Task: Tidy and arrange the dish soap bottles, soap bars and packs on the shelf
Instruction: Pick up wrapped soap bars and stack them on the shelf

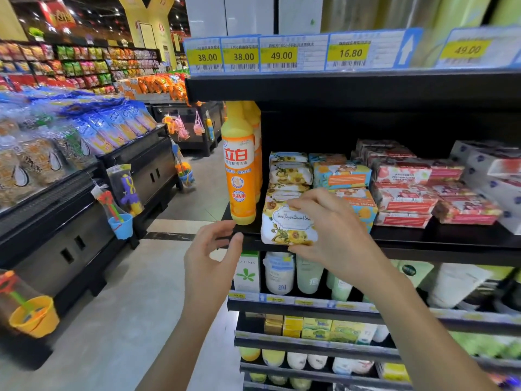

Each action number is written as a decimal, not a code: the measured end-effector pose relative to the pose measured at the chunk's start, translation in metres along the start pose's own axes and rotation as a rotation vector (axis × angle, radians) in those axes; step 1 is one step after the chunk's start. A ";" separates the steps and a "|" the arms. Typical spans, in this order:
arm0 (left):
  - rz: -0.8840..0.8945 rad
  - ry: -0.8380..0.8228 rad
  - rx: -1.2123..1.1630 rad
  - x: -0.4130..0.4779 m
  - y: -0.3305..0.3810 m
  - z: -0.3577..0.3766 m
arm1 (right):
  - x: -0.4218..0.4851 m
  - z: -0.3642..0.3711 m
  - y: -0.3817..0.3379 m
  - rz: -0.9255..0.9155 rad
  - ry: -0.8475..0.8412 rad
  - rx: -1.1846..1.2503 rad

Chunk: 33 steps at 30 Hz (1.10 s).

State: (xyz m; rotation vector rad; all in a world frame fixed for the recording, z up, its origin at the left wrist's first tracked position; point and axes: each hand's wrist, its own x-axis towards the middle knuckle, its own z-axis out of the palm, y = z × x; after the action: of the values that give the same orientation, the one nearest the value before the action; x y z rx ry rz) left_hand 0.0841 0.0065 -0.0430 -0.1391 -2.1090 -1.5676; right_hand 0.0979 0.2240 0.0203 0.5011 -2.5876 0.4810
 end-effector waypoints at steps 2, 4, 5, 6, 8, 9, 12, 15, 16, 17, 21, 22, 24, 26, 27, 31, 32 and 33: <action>-0.174 -0.145 -0.236 -0.007 0.017 0.007 | -0.009 0.008 -0.002 -0.001 0.019 0.056; -0.328 -0.319 -0.402 -0.012 0.026 0.013 | -0.017 0.015 -0.004 -0.006 0.050 0.104; -0.363 -0.386 -0.452 -0.014 0.029 0.015 | -0.020 0.018 -0.004 -0.010 0.064 0.121; -0.376 -0.432 -0.490 -0.017 0.033 0.017 | -0.024 0.020 -0.005 -0.014 0.075 0.135; -0.386 -0.454 -0.546 -0.021 0.037 0.020 | -0.030 0.024 -0.005 -0.006 0.084 0.172; -0.388 -0.446 -0.568 -0.023 0.037 0.021 | -0.033 0.024 -0.006 0.009 0.085 0.204; -0.401 -0.442 -0.620 -0.028 0.038 0.022 | -0.044 0.018 -0.010 0.143 0.083 0.376; -0.421 -0.438 -0.637 -0.033 0.038 0.023 | -0.057 0.013 -0.012 0.324 0.146 0.589; -0.425 -0.436 -0.636 -0.034 0.038 0.023 | -0.061 0.013 -0.012 0.385 0.189 0.691; -0.434 -0.434 -0.642 -0.035 0.038 0.022 | -0.064 0.013 -0.012 0.449 0.222 0.814; -0.428 -0.459 -0.646 -0.039 0.039 0.024 | -0.071 0.016 -0.012 0.614 0.230 1.254; -0.422 -0.466 -0.637 -0.040 0.040 0.024 | -0.073 0.018 -0.011 0.634 0.225 1.302; -0.409 -0.478 -0.625 -0.041 0.040 0.024 | -0.075 0.020 -0.011 0.639 0.214 1.325; -0.407 -0.490 -0.625 -0.042 0.041 0.024 | -0.076 0.022 -0.012 0.638 0.205 1.331; -0.406 -0.496 -0.626 -0.043 0.041 0.024 | -0.077 0.023 -0.012 0.643 0.207 1.339; -0.402 -0.520 -0.626 -0.043 0.041 0.023 | -0.079 0.025 -0.009 0.636 0.228 1.355; -0.402 -0.526 -0.629 -0.044 0.041 0.023 | -0.080 0.025 -0.009 0.628 0.228 1.358; -0.401 -0.530 -0.633 -0.044 0.041 0.022 | -0.081 0.025 -0.009 0.619 0.230 1.360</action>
State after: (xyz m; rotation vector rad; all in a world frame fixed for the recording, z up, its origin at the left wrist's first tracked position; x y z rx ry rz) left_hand 0.1299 0.0500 -0.0315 -0.4044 -1.9923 -2.6506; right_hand 0.1594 0.2274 -0.0382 -0.0248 -1.7807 2.3322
